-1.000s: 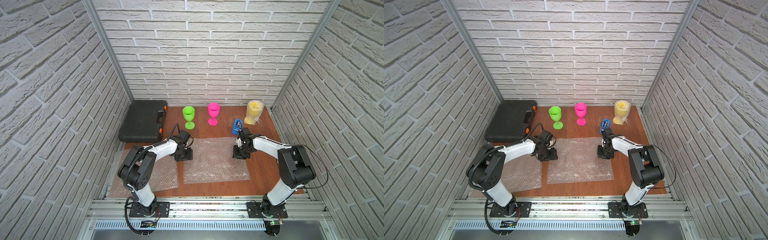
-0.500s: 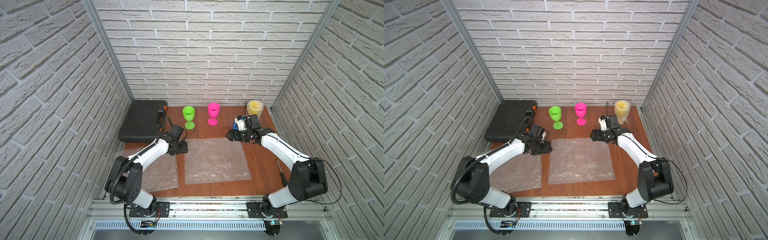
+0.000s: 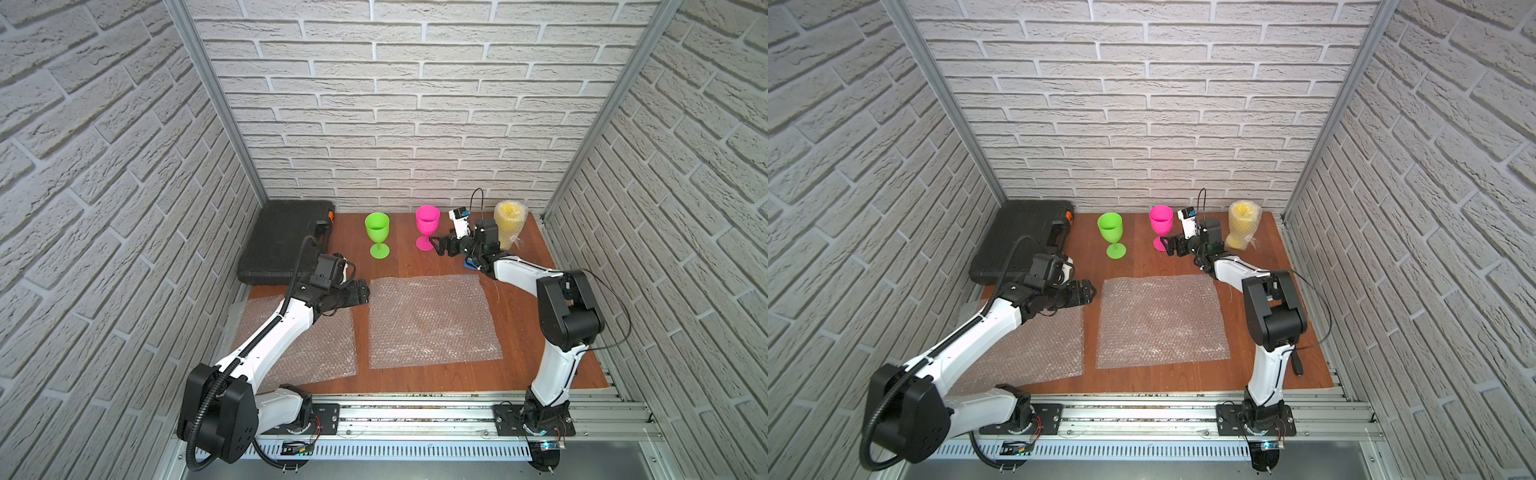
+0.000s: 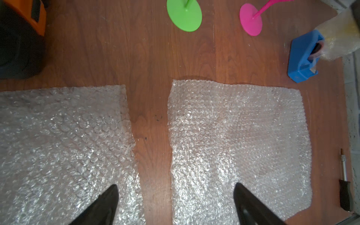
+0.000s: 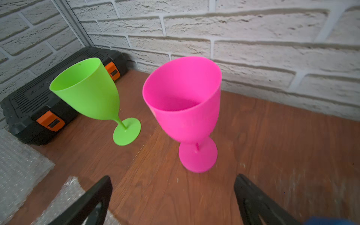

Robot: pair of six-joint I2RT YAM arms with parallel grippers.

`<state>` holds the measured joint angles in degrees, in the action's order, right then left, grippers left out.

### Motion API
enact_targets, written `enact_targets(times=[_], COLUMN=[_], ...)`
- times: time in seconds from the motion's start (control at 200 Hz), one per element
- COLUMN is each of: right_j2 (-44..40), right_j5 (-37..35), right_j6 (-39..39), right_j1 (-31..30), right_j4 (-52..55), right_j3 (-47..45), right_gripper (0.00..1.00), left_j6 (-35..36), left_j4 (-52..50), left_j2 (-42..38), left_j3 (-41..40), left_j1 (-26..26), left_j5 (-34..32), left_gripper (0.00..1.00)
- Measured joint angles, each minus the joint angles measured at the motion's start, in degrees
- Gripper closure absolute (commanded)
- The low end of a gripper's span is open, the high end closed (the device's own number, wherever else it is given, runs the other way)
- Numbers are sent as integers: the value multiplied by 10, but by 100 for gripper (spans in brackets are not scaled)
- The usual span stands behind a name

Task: Wrap wine glasses in bubble wrap
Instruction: Pick up the wine glass at the center of the board.

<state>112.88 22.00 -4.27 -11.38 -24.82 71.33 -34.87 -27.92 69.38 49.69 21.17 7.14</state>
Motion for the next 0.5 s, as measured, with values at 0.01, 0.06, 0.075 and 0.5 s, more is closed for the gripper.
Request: enact_targets(times=[0.01, 0.06, 0.075, 0.5], right_j2=[9, 43, 54, 254], right_j5=[1, 2, 3, 0], right_j6=[1, 3, 3, -5], right_j1=[0, -1, -1, -4], right_j4=[-12, -67, -84, -282], right_j3=[2, 10, 12, 140], right_gripper=[2, 1, 1, 0], left_j6=[1, 4, 5, 8], left_j4=[0, 2, 1, 5], left_j2=[-1, -4, -5, 10], left_j3=[0, 0, 0, -2], left_j1=[0, 0, 0, -1], left_j5=[0, -1, -1, -4], left_gripper=[7, 8, 7, 7])
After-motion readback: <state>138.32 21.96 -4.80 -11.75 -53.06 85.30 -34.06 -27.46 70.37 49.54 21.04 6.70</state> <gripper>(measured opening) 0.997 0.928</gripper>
